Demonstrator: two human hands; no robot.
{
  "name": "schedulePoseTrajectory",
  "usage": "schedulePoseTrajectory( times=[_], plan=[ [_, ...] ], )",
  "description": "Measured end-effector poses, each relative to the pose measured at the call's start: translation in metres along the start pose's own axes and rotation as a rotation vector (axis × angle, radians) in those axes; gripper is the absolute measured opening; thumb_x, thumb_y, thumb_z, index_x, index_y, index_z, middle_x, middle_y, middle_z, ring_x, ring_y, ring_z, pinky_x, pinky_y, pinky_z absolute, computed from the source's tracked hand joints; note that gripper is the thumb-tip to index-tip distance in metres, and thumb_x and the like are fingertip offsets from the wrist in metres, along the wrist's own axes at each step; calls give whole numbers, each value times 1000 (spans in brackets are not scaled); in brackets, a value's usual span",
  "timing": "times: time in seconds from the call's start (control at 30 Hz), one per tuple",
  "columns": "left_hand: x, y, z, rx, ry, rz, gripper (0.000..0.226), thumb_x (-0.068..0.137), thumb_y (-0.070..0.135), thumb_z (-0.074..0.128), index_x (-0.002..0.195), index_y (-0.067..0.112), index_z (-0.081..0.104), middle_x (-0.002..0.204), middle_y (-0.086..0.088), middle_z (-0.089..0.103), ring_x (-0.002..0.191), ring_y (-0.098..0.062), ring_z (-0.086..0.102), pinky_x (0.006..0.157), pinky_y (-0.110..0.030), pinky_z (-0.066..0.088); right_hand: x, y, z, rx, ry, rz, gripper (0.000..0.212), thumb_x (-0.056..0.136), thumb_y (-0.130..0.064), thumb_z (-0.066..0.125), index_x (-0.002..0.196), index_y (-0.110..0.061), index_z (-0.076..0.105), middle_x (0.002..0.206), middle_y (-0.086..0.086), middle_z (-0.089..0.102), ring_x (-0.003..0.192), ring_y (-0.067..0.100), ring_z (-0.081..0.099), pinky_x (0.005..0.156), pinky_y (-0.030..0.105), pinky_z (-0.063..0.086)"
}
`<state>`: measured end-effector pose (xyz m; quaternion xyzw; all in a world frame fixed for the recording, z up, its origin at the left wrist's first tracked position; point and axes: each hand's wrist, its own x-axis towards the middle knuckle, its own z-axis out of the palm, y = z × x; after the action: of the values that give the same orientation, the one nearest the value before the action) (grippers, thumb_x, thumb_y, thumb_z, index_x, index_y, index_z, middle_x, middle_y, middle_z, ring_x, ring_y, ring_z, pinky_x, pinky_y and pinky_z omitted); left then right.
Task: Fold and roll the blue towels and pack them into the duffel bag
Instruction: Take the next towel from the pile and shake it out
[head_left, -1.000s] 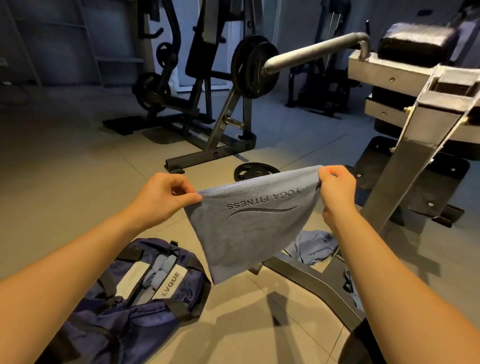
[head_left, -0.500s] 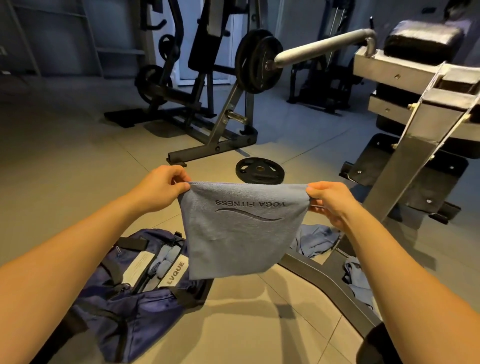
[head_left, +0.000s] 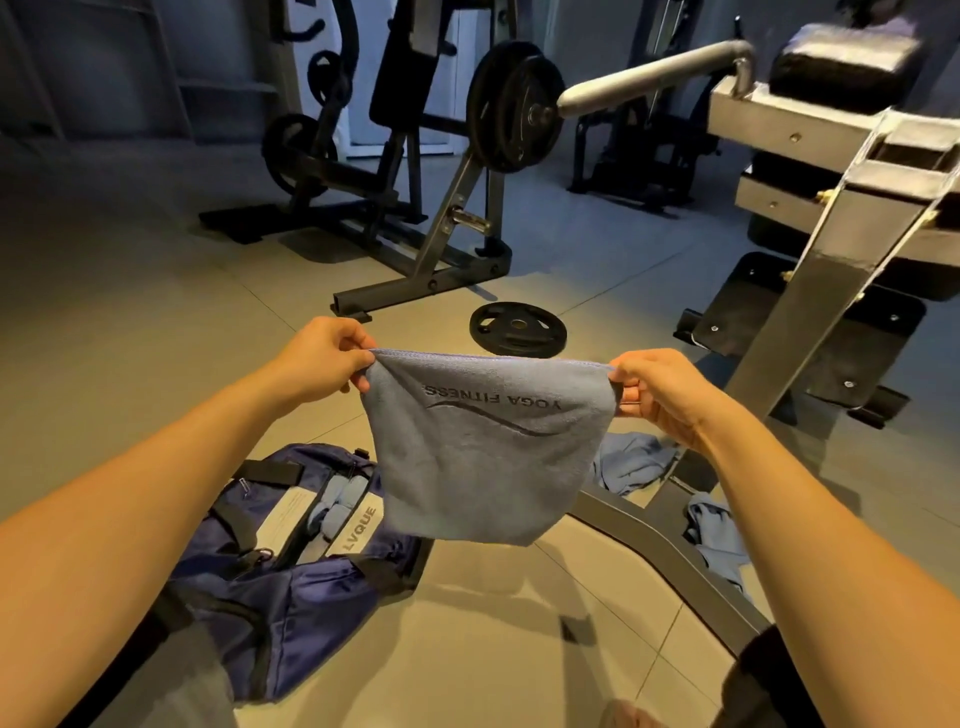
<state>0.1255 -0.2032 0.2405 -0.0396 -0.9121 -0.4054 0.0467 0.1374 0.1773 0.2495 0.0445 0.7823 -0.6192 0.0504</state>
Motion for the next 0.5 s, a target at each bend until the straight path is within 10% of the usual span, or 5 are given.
schedulePoseTrajectory(
  times=[0.27, 0.5],
  plan=[
    [-1, -24, 42, -93, -160, -88, 9, 101, 4, 57, 97, 3, 65, 82, -13, 68, 66, -17, 64, 61, -26, 53, 7, 38, -7, -631, -31, -10, 9, 90, 1, 62, 89, 3, 71, 83, 19, 71, 73, 26, 68, 62, 32, 58],
    [-10, -23, 80, -127, -73, 47, 16, 98, 8, 59, 90, 19, 67, 82, -6, 71, 77, -21, 66, 67, -35, 54, -7, 67, -5, -782, 394, -199, 17, 95, -15, 57, 83, -21, 67, 76, 3, 66, 71, 21, 59, 66, 32, 46]
  ],
)
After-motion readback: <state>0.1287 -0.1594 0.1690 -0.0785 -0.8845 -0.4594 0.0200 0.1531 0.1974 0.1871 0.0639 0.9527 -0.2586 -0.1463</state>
